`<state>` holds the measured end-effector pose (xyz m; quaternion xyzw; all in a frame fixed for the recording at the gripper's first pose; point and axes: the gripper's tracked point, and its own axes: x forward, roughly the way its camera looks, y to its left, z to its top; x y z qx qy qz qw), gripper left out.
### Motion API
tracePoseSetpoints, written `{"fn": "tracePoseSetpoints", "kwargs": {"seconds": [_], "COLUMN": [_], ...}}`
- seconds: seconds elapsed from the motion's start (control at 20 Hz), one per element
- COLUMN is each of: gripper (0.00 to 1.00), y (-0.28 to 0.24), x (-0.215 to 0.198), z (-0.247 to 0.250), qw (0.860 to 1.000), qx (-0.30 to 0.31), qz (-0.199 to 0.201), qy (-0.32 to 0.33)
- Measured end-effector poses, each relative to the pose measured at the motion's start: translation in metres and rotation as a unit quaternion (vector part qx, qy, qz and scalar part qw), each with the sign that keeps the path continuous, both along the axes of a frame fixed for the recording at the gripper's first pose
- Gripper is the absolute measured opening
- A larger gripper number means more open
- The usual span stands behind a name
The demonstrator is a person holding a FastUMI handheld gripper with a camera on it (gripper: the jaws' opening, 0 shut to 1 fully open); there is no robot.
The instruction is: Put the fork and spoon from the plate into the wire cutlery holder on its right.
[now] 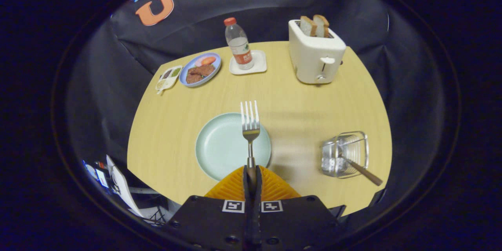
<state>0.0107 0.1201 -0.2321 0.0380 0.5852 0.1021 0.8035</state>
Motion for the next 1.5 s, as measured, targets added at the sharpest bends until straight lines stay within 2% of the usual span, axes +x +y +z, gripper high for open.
{"fn": "tracePoseSetpoints", "kwargs": {"seconds": [0.2, 0.4, 0.6, 0.85, 1.2, 1.25, 1.5], "gripper": [0.01, 0.01, 0.01, 0.01, 0.02, 0.05, 0.08], "y": [-0.071, -0.124, -0.137, -0.15, -0.154, -0.154, -0.151], "x": [0.015, 0.008, -0.008, -0.021, -0.033, -0.034, -0.035], "z": [0.03, 0.022, -0.004, -0.023, -0.033, -0.035, -0.039], "qw": [1.0, 0.999, 0.997, 0.992, 0.986, 0.985, 0.982], "qx": [-0.01, -0.034, -0.029, -0.019, 0.001, 0.002, 0.015], "qz": [-0.022, -0.014, -0.007, -0.017, -0.046, -0.048, -0.063], "qy": [-0.008, 0.019, 0.069, 0.122, 0.161, 0.165, 0.175]}}
